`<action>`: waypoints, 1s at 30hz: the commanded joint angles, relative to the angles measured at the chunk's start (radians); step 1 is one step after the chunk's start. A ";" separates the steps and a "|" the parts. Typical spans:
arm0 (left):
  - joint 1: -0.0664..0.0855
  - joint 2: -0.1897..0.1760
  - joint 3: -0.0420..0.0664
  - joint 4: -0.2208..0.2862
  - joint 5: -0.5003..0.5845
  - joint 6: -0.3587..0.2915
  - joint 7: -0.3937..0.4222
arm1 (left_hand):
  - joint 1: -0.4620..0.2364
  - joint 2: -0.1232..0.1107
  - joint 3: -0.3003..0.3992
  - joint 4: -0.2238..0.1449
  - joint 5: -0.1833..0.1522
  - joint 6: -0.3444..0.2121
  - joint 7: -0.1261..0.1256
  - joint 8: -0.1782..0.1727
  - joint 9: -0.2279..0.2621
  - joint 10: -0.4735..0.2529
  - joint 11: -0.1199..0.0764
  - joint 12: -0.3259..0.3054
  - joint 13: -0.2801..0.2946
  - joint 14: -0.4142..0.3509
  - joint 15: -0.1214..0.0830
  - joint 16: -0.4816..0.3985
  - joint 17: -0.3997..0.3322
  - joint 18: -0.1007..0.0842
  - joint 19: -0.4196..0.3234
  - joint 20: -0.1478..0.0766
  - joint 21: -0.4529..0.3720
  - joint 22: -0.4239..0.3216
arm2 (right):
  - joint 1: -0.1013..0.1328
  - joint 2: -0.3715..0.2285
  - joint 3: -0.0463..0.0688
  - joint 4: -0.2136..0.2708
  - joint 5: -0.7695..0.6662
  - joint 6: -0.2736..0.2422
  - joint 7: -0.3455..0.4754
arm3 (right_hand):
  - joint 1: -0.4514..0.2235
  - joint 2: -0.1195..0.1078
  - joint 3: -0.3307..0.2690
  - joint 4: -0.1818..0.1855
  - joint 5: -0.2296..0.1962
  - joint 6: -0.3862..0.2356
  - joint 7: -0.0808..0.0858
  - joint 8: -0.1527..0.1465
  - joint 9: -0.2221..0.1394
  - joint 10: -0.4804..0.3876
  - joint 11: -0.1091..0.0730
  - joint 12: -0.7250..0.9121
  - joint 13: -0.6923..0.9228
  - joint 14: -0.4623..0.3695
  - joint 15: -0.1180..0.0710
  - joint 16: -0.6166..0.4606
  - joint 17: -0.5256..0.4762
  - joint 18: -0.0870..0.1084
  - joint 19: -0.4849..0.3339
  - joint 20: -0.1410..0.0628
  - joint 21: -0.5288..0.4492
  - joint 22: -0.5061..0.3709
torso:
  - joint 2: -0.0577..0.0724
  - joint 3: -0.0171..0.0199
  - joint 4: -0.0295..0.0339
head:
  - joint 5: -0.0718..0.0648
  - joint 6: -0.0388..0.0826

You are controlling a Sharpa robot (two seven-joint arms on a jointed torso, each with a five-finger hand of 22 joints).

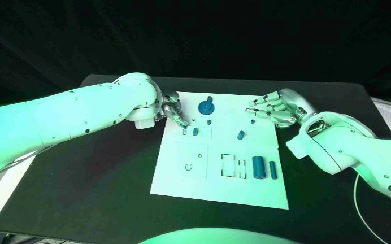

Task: Assemble the parts on the task board

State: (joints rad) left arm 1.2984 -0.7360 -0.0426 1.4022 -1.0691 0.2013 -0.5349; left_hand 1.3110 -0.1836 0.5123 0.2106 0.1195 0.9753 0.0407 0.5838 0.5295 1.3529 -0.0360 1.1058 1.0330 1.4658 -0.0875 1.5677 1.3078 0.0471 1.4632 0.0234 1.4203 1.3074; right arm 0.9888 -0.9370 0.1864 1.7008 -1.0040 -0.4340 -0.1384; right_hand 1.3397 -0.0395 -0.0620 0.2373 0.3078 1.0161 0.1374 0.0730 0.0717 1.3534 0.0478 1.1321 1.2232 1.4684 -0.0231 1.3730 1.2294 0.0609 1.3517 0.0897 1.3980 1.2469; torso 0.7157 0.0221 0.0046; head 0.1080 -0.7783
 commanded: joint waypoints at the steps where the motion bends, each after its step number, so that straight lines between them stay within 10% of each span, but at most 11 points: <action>1: -0.002 0.000 0.001 0.005 -0.037 0.024 -0.010 | 0.005 -0.008 0.144 -0.139 0.005 0.007 -0.002 0.004 0.000 0.009 0.001 0.006 0.002 0.105 0.000 0.003 0.263 -0.007 0.038 -0.001 0.004 0.150 | -0.002 0.001 0.000 0.001 0.000 0.007 0.009 | 0.002 0.008 -0.003 0.000 0.004 0.001 -0.002 0.004 0.001 -0.004 0.002 0.000 0.000 0.035 0.000 -0.006 0.000 0.016 -0.006 -0.002 -0.004 -0.002 | 0.000 -0.0003 0.0009 | -0.001 -0.002; 30: -0.014 0.005 0.000 0.016 -0.041 0.072 -0.022 | -0.003 -0.014 0.153 -0.145 0.015 0.013 -0.003 0.002 -0.001 0.015 0.000 0.011 0.008 0.105 0.000 0.003 0.263 -0.008 0.039 -0.001 0.006 0.152 | -0.004 0.002 0.000 0.000 0.001 0.010 0.011 | 0.001 0.009 -0.004 0.001 0.005 0.001 -0.002 0.004 0.001 -0.003 0.002 0.000 0.000 0.035 0.000 -0.006 0.000 0.016 -0.006 -0.002 -0.005 -0.003 | 0.000 0.0008 0.0011 | 0.000 -0.011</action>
State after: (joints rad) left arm 1.2873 -0.7331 -0.0425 1.4152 -1.1045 0.2475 -0.5524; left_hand 1.2952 -0.1991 0.5249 0.1981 0.1314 0.9811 0.0391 0.5799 0.5269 1.3614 -0.0375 1.1148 1.0403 1.4657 -0.0875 1.5677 1.3075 0.0472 1.4632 0.0234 1.4202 1.3073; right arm 0.9858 -0.9359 0.1864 1.7003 -1.0008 -0.4335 -0.1375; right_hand 1.3397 -0.0395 -0.0620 0.2372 0.3078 1.0161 0.1374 0.0730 0.0714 1.3534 0.0478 1.1321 1.2232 1.4684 -0.0231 1.3730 1.2294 0.0608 1.3517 0.0897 1.3980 1.2451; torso 0.7160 0.0227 0.0055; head 0.1073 -0.7895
